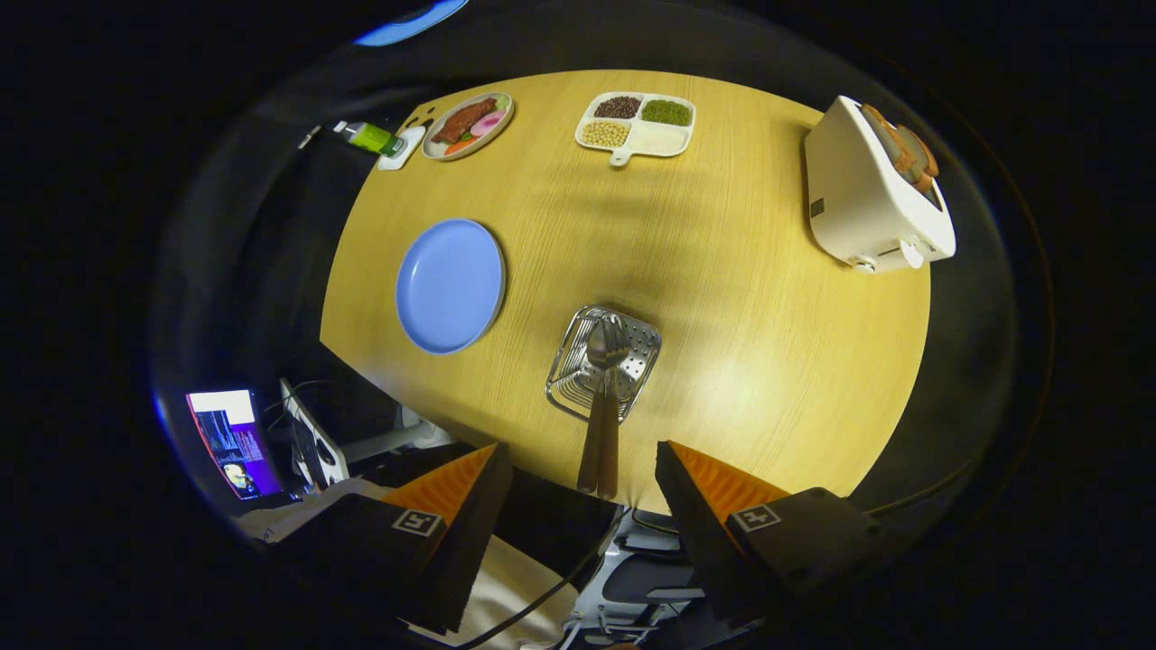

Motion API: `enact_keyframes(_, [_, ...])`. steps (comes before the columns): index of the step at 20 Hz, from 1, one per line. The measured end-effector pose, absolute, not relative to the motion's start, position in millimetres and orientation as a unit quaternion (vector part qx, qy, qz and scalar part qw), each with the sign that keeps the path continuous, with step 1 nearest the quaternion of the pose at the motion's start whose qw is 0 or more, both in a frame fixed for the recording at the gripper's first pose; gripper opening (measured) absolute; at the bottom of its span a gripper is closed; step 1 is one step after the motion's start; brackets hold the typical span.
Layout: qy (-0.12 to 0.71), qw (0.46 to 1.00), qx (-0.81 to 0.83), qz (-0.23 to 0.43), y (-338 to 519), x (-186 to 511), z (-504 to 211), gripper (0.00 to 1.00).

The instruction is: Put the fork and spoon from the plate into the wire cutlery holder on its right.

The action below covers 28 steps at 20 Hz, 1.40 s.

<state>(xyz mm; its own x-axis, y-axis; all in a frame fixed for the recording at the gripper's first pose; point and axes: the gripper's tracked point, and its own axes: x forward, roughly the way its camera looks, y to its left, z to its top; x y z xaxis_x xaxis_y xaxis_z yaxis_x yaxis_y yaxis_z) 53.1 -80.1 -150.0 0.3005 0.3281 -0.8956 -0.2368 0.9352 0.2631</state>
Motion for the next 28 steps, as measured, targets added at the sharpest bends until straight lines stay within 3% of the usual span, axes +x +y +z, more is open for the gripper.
enact_keyframes(10, [0.418,0.894,0.094,0.134,-88.1,29.4,-92.4,0.99])
enact_keyframes(21, [0.157,0.984,0.034,0.077,-65.6,3.7,32.7,0.99])
enact_keyframes(28, [-0.029,0.996,0.072,0.041,-39.3,-21.7,128.5,0.99])
